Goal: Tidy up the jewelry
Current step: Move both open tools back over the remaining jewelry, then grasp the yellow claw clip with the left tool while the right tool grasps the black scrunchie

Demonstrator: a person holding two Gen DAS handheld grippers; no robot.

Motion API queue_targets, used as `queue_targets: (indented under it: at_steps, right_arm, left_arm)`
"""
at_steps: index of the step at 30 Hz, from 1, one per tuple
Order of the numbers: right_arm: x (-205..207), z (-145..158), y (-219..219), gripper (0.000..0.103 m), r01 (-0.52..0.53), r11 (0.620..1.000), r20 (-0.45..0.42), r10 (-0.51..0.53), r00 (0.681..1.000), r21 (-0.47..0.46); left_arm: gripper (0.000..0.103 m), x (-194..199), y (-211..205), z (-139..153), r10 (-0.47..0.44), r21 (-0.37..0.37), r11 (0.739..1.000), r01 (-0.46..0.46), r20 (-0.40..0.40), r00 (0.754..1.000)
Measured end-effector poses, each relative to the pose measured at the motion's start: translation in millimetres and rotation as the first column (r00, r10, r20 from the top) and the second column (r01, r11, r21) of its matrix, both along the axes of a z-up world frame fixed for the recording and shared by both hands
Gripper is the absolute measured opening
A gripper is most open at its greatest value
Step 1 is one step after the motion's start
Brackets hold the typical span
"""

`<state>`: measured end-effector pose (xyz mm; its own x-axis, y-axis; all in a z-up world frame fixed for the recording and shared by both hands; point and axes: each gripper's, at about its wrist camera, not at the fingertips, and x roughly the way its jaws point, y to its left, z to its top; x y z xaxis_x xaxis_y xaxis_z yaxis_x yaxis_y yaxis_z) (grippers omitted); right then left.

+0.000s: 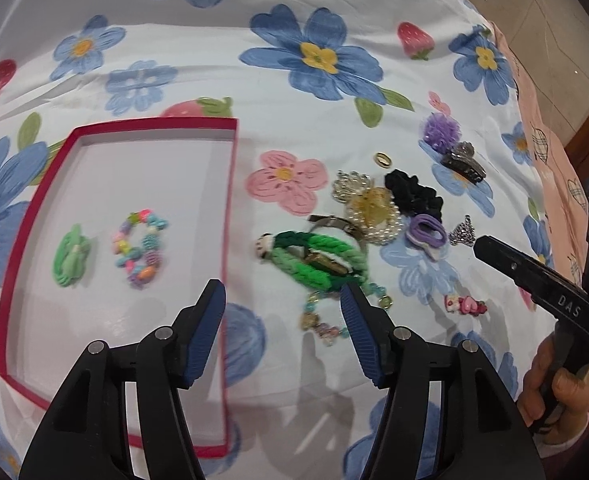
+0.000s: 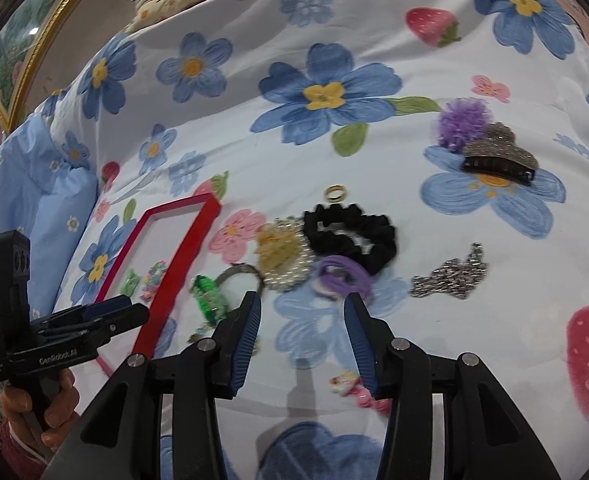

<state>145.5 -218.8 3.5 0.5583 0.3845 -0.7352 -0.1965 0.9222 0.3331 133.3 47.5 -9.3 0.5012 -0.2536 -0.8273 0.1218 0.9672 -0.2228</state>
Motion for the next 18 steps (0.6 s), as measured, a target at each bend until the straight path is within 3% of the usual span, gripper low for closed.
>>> queue_targets:
  at_steps: [18]
  right_arm:
    - [65.1, -28.2, -19.8, 0.045, -0.014, 1.0, -0.062, 0.013, 0.998, -0.016]
  left_arm:
    - [0.058, 79.6, -72.6, -11.2, -0.139, -0.032, 0.99, 0.138, -0.01, 0.99]
